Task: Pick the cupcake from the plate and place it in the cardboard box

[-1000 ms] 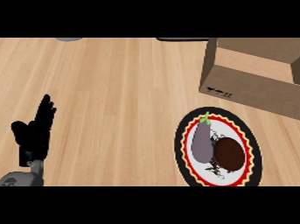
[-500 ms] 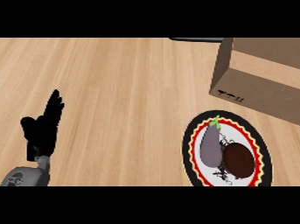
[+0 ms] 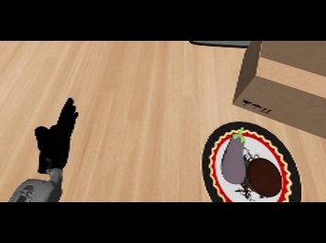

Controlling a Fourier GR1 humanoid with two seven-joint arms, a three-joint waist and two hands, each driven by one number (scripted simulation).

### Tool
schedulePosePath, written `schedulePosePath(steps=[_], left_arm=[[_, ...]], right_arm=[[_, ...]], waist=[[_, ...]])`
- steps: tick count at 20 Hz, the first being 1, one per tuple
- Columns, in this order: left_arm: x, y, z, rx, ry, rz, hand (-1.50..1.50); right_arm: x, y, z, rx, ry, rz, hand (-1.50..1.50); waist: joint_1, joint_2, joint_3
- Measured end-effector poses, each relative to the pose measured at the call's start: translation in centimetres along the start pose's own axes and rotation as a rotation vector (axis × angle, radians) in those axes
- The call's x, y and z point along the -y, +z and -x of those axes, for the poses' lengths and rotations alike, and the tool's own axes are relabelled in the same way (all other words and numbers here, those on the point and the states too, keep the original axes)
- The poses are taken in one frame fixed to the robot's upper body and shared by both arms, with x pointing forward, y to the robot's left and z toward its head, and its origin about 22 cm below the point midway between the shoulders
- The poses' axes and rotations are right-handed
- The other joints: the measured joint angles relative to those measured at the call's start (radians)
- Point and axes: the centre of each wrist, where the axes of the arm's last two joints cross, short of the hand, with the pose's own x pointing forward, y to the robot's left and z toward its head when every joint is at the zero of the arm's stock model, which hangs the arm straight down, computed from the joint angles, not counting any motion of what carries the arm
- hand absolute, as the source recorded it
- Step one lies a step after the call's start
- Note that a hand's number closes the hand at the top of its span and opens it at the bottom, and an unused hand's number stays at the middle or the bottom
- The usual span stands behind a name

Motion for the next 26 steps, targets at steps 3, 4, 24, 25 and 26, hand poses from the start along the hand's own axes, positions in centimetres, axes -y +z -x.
schedulePosePath(steps=[3,4,24,25,26], left_arm=[[0.0,-0.2,-0.1,-0.003,-0.004,-0.004,0.0],[0.0,-0.2,-0.1,-0.005,-0.003,-0.002,0.0],[-1.0,-0.2,0.2,-0.022,0.012,-0.032,0.0],[-1.0,-0.1,0.3,-0.021,0.012,-0.032,0.0],[-1.2,-0.1,0.3,-0.024,0.009,-0.033,0.0]], right_arm=[[-0.5,0.1,-1.6,0.011,-0.004,-0.013,-1.5],[-0.8,0.2,-2.1,0.016,-0.004,-0.011,-1.5],[-6.0,-0.5,-8.6,-0.008,0.078,-0.008,-1.5],[-6.2,-0.8,-8.8,-0.012,0.086,-0.009,-1.5],[-6.3,-1.1,-9.0,-0.015,0.092,-0.01,-1.5]], waist=[[0.0,-0.003,0.001],[0.0,-0.004,0.001],[-0.038,-0.016,0.005],[-0.039,-0.017,0.006],[-0.04,-0.017,0.006]])
